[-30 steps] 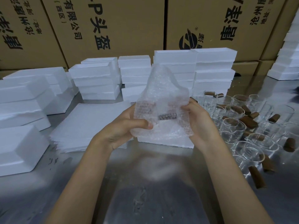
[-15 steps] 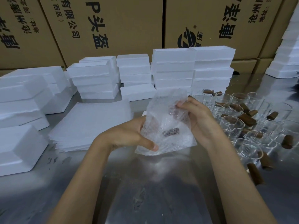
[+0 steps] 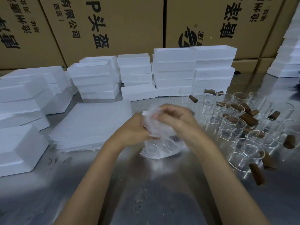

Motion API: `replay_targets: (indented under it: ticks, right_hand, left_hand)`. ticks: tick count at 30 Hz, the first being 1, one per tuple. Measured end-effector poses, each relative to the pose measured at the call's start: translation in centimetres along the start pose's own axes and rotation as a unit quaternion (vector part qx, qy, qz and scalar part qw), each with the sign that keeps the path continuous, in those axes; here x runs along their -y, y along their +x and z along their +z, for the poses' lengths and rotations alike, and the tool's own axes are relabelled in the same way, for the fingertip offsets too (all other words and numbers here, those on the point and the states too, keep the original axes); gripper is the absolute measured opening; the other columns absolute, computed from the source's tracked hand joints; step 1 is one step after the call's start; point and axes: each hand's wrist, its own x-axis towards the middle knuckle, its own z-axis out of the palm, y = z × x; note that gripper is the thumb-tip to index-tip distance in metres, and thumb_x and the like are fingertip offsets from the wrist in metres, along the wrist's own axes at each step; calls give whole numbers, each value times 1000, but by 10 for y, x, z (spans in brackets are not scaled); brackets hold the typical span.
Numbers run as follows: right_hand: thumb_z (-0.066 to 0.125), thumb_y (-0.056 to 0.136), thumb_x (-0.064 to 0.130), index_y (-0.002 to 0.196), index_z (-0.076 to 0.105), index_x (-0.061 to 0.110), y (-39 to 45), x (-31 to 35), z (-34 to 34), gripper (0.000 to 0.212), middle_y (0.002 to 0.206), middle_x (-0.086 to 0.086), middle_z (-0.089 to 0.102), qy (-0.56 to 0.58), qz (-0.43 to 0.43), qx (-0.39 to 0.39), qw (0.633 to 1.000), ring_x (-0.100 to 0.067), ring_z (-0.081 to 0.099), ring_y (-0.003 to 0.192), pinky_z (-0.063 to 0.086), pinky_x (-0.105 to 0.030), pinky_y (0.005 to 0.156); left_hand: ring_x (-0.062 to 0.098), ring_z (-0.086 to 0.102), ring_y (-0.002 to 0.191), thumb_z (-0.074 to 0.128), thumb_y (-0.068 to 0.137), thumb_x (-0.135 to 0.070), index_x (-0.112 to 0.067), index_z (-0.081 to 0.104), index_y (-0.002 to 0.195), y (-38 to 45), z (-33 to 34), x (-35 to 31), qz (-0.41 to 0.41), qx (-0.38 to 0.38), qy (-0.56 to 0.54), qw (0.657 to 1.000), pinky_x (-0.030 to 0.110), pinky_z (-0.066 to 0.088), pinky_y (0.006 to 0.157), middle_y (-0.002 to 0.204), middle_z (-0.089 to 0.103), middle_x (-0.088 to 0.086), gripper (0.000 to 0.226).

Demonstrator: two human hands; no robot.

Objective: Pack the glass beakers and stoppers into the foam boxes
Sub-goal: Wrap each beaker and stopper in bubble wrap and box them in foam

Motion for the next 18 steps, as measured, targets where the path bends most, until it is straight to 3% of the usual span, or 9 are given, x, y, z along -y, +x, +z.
replay_targets:
  ticks: [2,4,7,9,11,13,16,18]
  right_hand:
    - [80,76,16,73,71,35,-1,-4,9,22,90,15,62,-132,4,0,991,-13,58,98,41,-17,85]
    - [83,73,21,79,68,38,-2,-1,11,23,91,14,56,-217,-17,-22,976,-7,52,95,37,-10,79]
    - [85,69,33,87,61,31,-2,4,-3,30,86,13,49,-291,-44,-86,952,-4,46,84,33,-12,68]
    - [85,70,35,83,60,25,-1,8,-15,30,75,12,48,-272,-33,-104,956,-3,43,68,32,-16,63]
    - [83,76,24,77,65,20,-2,11,-18,18,66,8,54,-199,2,-70,977,-8,42,59,36,-20,61]
    - [74,80,12,73,71,17,-4,11,-14,9,64,4,62,-191,33,-11,981,-12,47,58,41,-24,59]
    - [62,79,16,65,70,19,-6,3,-3,17,59,5,60,-285,65,63,954,-7,50,59,45,-28,65]
    - [63,76,28,61,69,26,-6,1,-2,17,51,11,54,-362,79,53,927,-5,46,53,41,-25,60]
  left_hand:
    - [7,59,82,77,72,-6,-35,71,77,-1,5,-2,24,14,2,1000,29,59,77,77,64,-18,30]
    - [7,58,75,70,65,-19,-37,68,66,0,4,0,7,-11,11,1000,24,54,68,65,62,-20,18]
    - [6,65,81,62,65,-20,-29,70,84,1,7,2,6,-12,37,999,35,58,73,79,69,-13,23]
    - [11,68,90,59,64,-27,-39,67,91,1,11,0,-20,-28,73,997,38,59,82,90,72,-11,30]
    - [-2,65,78,55,64,-35,-49,63,73,1,13,-1,-35,-45,99,993,28,57,72,77,69,-21,19]
    - [-5,57,62,54,60,-37,-44,64,61,2,13,-1,-45,-53,99,993,21,49,62,61,63,-25,11]
    - [-2,51,54,65,65,-23,-27,60,59,1,4,0,-58,-40,64,995,16,43,54,54,57,-21,9]
    - [9,50,55,64,75,2,-14,64,74,-1,-4,4,-84,-24,32,996,19,41,49,63,58,-8,15]
